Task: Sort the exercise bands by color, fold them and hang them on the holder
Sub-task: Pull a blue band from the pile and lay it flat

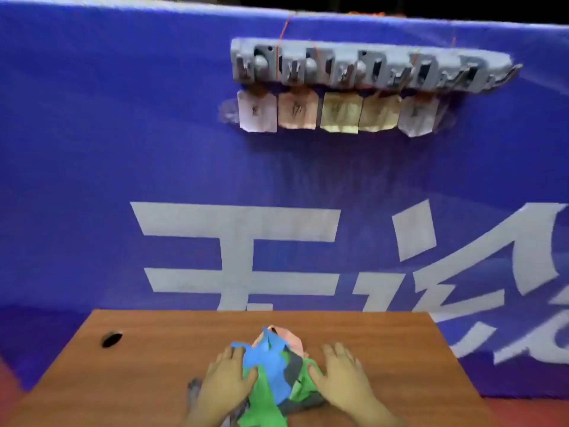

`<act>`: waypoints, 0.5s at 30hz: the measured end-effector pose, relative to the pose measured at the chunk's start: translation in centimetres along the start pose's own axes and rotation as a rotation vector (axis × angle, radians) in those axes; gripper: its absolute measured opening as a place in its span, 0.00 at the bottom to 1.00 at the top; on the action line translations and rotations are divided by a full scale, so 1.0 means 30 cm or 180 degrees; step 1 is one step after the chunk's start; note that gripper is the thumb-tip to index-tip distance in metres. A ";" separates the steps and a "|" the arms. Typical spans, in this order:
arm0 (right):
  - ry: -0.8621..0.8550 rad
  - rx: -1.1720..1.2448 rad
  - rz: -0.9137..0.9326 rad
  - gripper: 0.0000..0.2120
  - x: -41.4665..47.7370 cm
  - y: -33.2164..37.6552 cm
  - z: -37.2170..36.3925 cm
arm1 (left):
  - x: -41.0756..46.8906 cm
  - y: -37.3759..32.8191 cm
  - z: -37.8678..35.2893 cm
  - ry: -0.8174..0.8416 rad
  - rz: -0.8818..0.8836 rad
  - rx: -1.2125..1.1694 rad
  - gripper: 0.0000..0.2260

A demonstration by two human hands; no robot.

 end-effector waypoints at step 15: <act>-0.0352 0.0957 0.0152 0.22 0.144 0.111 -0.587 | 0.013 0.184 -0.527 -0.0507 -0.0160 -0.0484 0.32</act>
Point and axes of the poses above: each hand's wrist, its own x-axis towards the middle knuckle, its own z-axis out of the back of the hand, y = z × x, the point moved 10 cm from there along x, towards the middle knuckle, and after that the axes turned 9 degrees about -y, right-handed, at the moved point
